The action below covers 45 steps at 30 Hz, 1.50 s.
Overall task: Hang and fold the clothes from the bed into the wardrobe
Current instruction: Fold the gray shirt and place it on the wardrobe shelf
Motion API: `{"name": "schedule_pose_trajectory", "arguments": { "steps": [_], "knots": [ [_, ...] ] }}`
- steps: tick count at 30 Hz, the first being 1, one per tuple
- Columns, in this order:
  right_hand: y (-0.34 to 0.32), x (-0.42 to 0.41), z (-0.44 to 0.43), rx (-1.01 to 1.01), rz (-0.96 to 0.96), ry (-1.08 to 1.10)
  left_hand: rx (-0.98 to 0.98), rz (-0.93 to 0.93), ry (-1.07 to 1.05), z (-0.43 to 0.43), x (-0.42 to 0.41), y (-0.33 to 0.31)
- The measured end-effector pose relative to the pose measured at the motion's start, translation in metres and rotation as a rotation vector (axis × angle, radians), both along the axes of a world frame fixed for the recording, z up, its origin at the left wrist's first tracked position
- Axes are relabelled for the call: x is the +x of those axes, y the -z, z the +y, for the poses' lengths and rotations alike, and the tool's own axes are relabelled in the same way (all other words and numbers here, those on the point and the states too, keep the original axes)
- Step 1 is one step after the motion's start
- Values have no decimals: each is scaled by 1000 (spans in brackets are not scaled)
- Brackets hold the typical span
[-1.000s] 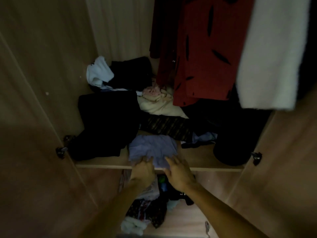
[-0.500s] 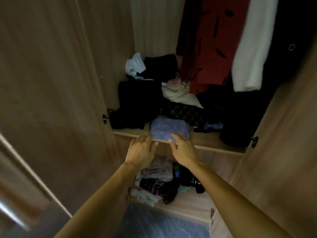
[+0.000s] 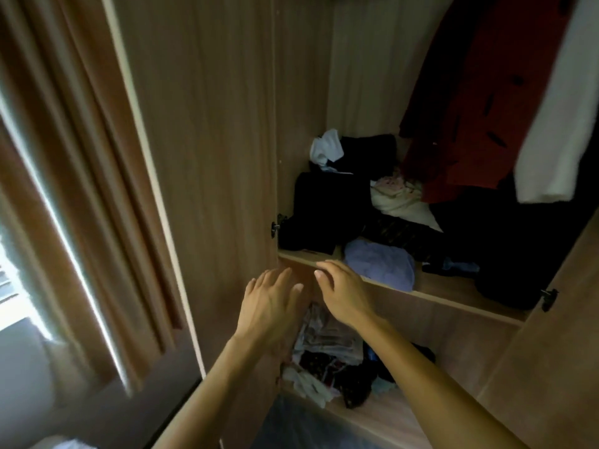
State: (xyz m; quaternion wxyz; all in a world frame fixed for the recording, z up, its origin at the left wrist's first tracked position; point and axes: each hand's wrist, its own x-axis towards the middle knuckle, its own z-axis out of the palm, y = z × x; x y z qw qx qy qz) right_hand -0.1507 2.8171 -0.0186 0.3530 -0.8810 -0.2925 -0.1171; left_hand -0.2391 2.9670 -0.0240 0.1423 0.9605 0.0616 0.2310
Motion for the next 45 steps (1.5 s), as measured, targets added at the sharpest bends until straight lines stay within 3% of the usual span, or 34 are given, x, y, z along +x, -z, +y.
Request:
{"name": "schedule_pose_trajectory", "arguments": {
  "steps": [12,19,24,29,33,40,45],
  "knots": [
    [-31,-67,164,33,-63,-121,-129,-258,-280,175,-66,-56],
    [-46,-79,199,-5,-50,-61,-275,-150,-146,199,-36,-75],
    [-53,-75,189,-21,-67,23,-497,-236,-70,187,-28,-73],
    [-52,-74,168,5,-50,77,-537,-268,-5,164,-27,-67],
    [-48,-66,136,47,-32,154,-492,-288,179,131,-28,-60],
    [-41,-61,60,86,-13,370,-285,-151,531,63,9,-57],
    [-36,-48,2,119,-2,481,-79,-115,646,12,56,-70]
  ]
}}
